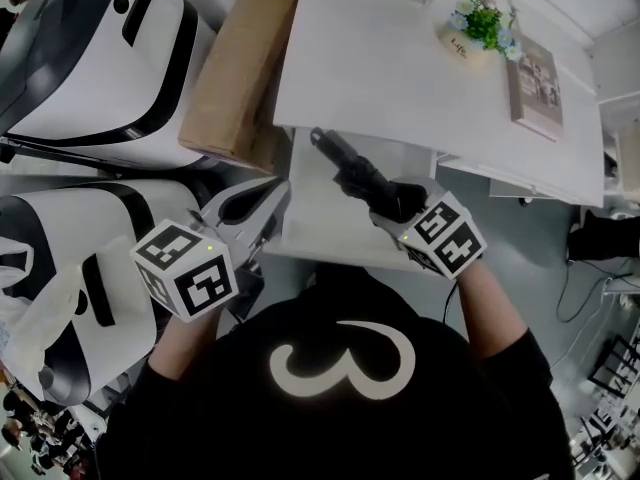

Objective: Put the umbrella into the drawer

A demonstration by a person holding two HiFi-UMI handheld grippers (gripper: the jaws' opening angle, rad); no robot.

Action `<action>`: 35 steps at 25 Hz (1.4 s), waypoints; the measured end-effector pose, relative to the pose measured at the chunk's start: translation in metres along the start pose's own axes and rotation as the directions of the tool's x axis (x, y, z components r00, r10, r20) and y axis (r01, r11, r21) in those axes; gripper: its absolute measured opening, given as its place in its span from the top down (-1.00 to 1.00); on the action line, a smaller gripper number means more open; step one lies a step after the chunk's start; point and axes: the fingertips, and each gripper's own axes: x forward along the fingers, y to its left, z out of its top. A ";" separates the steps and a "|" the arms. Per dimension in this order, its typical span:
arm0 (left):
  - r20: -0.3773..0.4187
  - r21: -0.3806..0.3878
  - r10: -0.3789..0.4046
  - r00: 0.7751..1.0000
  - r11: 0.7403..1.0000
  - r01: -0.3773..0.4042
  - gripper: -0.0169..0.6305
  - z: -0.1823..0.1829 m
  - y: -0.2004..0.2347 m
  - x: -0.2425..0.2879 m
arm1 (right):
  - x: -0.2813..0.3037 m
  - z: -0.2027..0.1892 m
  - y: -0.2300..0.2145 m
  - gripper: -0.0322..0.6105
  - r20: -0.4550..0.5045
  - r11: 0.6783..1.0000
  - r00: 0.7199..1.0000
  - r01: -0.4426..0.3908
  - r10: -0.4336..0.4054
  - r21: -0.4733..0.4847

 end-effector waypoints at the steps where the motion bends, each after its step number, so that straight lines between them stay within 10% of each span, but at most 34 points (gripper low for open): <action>1: -0.002 -0.005 0.005 1.000 1.000 -0.005 0.92 -0.001 0.002 0.001 | 0.007 -0.003 -0.001 0.16 -0.018 1.000 1.000 -0.009 0.009 -0.010; 19: -0.039 -0.077 0.064 0.997 0.995 -0.067 0.92 -0.016 0.029 0.008 | 0.108 -0.072 -0.026 0.16 -0.361 0.980 0.932 -0.094 0.024 -0.177; 35: -0.086 -0.102 0.084 0.993 0.991 -0.092 0.92 -0.033 0.046 0.012 | 0.173 -0.114 -0.035 0.16 -0.470 0.977 0.883 -0.112 0.015 -0.180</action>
